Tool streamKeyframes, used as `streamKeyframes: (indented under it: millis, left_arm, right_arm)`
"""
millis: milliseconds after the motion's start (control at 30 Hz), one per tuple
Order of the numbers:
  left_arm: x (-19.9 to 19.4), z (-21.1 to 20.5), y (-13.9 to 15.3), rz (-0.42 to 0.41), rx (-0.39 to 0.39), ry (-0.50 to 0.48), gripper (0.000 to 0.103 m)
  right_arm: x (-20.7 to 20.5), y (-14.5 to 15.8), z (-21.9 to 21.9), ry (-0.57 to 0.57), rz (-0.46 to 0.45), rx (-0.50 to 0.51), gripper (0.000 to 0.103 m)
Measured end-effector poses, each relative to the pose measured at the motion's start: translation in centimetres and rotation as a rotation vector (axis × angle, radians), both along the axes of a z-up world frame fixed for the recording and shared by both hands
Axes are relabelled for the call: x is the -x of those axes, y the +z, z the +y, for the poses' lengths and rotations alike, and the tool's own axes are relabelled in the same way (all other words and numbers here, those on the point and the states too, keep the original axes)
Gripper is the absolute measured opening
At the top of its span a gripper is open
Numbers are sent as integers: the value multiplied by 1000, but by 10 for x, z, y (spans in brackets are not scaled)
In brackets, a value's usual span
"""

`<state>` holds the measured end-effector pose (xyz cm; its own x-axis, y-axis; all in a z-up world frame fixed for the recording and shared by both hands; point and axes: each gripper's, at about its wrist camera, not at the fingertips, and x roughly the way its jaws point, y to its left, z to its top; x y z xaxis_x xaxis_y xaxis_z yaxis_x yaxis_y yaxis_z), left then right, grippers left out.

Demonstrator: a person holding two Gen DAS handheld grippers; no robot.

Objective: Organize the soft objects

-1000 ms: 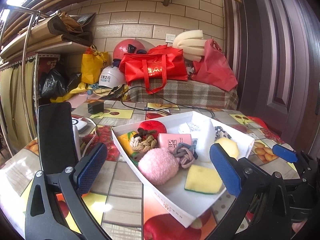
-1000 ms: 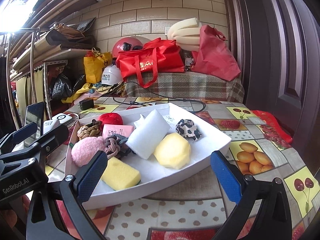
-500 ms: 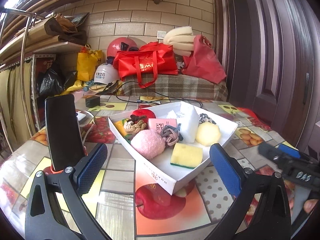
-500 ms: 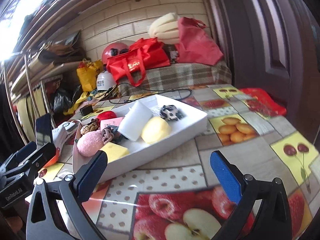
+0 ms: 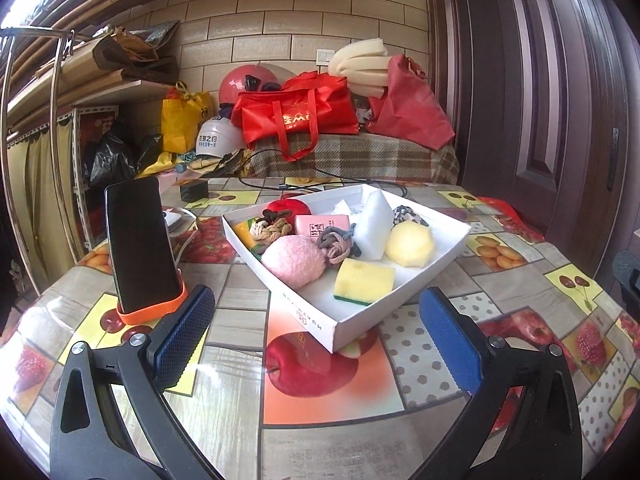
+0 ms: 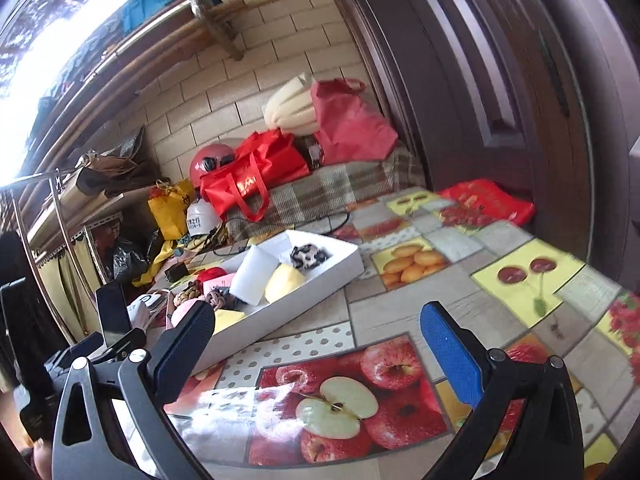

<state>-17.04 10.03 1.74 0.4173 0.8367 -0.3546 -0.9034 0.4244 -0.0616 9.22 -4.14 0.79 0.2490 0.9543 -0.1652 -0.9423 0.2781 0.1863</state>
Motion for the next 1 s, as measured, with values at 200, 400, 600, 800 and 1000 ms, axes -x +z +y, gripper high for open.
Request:
streamKeyframes:
  millis: [200,400,600,800,1000]
  left_arm:
    - [1,-17,4,18,-11,87,103]
    - [-5,-30,11,63,36,74,103]
    - [-7,-39,26,87,50,66,103]
    - [-7,-33,26,91,88,72,103]
    - [-13,-25,16,118,119,60,103]
  right_arm:
    - [25,1,-19,-156,-163,-33,103]
    - [19,1,-13,-122,-150,-16,103]
    - [16,-1,-18,-119,-134,-28,103]
    - [24,-1,-18,-106,-172,-26,103]
    - [18,-1,-17,-95,-148,-21,103]
